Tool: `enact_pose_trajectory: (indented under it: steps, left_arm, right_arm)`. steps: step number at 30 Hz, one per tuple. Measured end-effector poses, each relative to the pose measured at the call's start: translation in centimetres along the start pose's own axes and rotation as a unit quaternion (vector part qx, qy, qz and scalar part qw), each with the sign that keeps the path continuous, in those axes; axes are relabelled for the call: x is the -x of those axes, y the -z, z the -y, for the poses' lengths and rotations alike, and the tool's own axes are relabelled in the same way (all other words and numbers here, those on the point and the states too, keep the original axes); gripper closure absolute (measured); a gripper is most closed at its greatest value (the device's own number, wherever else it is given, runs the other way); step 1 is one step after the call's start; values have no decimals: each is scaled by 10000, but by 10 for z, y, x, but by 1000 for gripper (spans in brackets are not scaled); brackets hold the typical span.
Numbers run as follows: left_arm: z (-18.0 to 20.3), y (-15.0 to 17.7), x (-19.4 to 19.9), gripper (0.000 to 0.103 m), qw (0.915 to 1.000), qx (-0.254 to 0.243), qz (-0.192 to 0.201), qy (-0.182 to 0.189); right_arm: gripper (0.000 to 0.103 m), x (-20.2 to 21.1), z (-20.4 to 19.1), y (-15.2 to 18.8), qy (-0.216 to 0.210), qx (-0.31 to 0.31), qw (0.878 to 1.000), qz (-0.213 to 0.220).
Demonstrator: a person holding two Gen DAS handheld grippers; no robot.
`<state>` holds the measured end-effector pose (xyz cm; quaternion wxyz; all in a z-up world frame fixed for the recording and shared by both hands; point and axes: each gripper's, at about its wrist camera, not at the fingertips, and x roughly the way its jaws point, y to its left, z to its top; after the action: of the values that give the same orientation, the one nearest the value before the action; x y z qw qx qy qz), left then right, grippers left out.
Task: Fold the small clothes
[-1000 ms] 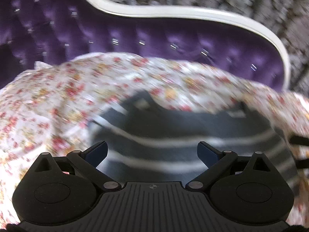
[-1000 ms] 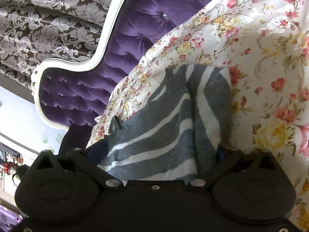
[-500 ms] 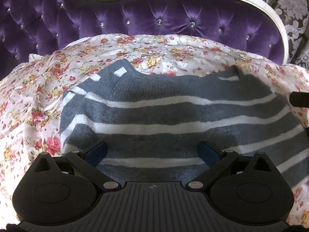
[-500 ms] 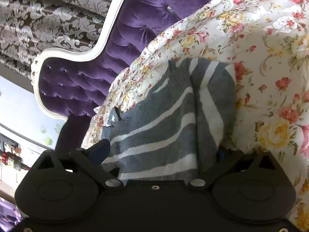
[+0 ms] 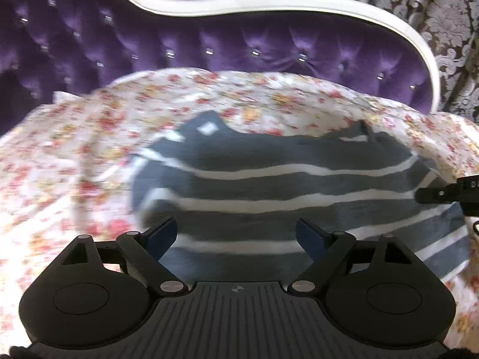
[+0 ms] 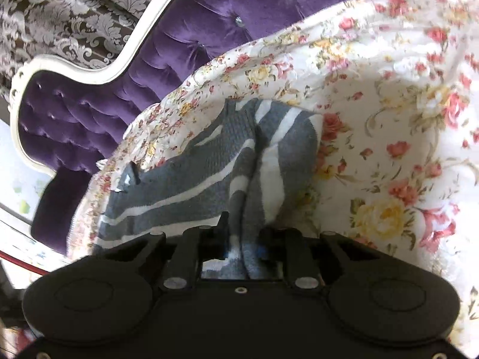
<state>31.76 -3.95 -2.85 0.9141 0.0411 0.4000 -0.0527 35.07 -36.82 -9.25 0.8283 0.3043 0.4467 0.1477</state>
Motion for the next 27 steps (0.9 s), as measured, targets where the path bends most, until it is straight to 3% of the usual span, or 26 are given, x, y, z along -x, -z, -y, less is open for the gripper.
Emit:
enact_pose_trajectory:
  steps: [5,12,18,27]
  left_arm:
    - [-36,11,20,16,9994,70,159,-295]
    - [-95,15,15,16,9972,693,-53,-265]
    - [-131,10,23,16,9934,1133,-88,-170]
    - [-154,10,34,16,9895,1441,-86,65]
  right_arm:
    - [81,3,-21,5,439,408,9980,199]
    - [83,8,-52,13,1004,792,9900,601]
    - [84,8,-92,2,1335,1078,9835,579]
    - [85,-12,-203,-6,1171,1968,9719,536]
